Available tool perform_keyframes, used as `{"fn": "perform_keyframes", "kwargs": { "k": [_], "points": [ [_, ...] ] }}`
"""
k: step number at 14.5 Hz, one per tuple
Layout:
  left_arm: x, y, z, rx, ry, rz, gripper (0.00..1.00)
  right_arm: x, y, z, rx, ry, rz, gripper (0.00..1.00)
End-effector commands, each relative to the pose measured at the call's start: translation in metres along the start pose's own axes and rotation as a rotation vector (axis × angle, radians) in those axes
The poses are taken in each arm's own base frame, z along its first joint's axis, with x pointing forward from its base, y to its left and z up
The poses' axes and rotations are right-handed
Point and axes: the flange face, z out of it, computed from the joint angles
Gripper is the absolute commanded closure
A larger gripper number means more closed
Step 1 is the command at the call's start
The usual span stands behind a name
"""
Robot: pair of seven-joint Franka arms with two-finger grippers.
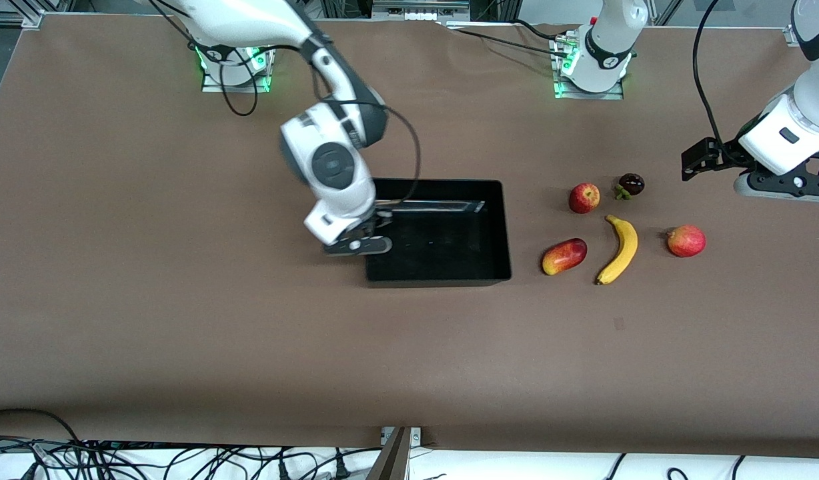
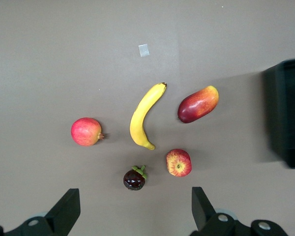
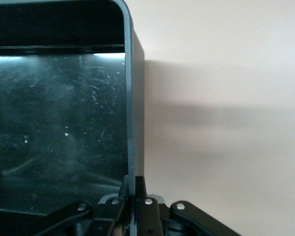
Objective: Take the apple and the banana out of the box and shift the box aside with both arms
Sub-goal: 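Drag the black box across the table toward the right arm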
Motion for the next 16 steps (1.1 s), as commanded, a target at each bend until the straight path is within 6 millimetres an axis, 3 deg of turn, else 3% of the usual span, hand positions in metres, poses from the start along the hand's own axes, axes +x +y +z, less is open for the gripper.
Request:
{"fn": "perform_keyframes", "kwargs": {
  "k": [1, 4, 7, 9, 13, 16],
  "points": [
    [-0.004, -0.002, -0.008, -0.003, -0.004, -0.012, 0.0, 0.021, 0.065, -0.058, 0.055, -0.037, -0.058, 1.0],
    [-0.003, -0.002, -0.009, -0.003, -0.003, -0.014, 0.0, 0.038, 0.161, -0.073, 0.018, -0.088, -0.114, 1.0],
    [-0.003, -0.001, -0.008, -0.003, -0.004, -0.012, 0.0, 0.031, 0.243, -0.068, -0.005, -0.112, -0.131, 1.0],
    [-0.003, -0.001, -0.008, -0.003, -0.004, -0.012, 0.0, 0.021, 0.285, -0.061, -0.007, -0.116, -0.121, 1.0],
    [-0.003, 0.0, -0.008, -0.003, -0.004, -0.01, 0.0, 0.004, 0.37, -0.02, -0.024, -0.054, -0.122, 1.0],
    [-0.003, 0.0, -0.008, -0.003, -0.004, -0.009, 0.0, -0.008, 0.412, 0.006, -0.019, -0.058, -0.053, 1.0]
  ]
}}
